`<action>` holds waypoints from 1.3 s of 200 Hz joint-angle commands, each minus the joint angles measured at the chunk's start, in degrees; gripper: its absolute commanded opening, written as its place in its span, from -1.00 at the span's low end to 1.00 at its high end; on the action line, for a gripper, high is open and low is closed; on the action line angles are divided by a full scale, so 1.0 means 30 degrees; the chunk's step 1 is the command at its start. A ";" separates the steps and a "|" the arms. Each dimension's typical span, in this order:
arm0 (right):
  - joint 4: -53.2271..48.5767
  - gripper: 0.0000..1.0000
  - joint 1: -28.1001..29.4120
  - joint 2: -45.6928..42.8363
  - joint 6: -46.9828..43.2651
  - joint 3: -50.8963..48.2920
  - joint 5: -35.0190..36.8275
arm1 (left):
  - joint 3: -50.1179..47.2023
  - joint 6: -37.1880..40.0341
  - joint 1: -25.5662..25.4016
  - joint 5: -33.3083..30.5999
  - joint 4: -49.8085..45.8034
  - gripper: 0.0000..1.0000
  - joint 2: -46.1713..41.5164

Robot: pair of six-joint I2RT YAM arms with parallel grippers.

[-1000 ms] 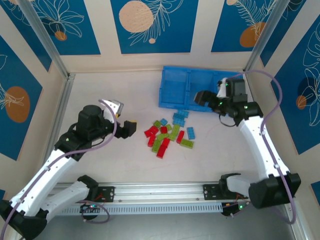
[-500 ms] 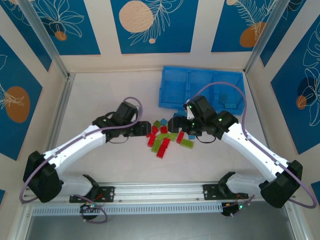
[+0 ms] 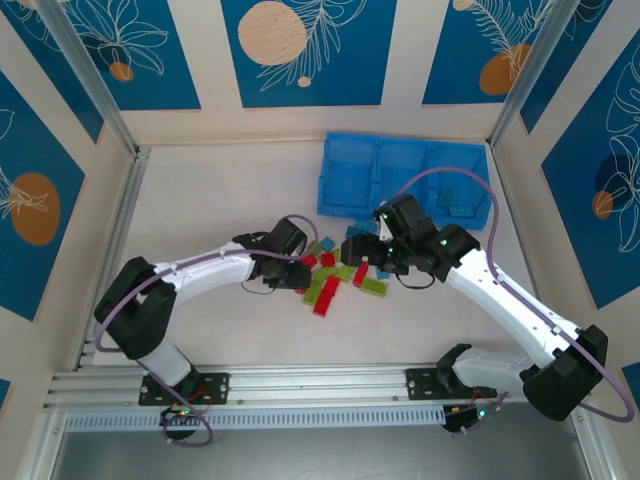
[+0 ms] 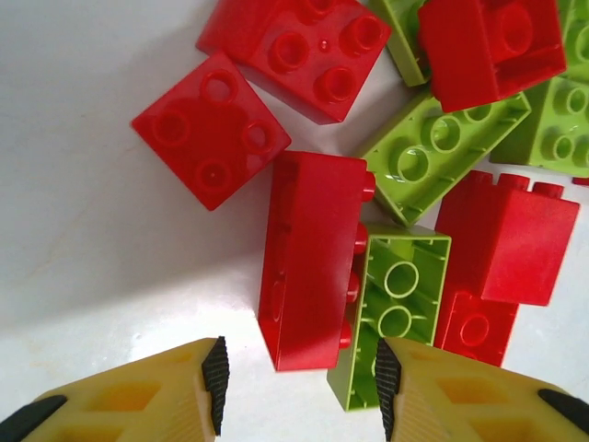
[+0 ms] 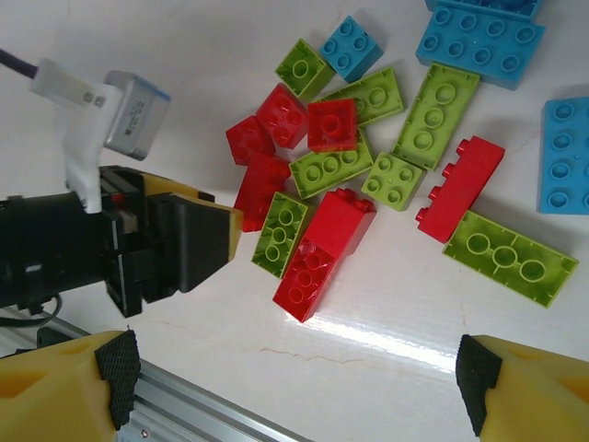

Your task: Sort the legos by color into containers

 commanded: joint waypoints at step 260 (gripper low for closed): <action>-0.0583 0.82 -0.0387 -0.5830 0.2227 -0.1824 0.2920 | 2.2809 0.6123 0.1593 -0.2575 -0.2814 -0.72 1.1825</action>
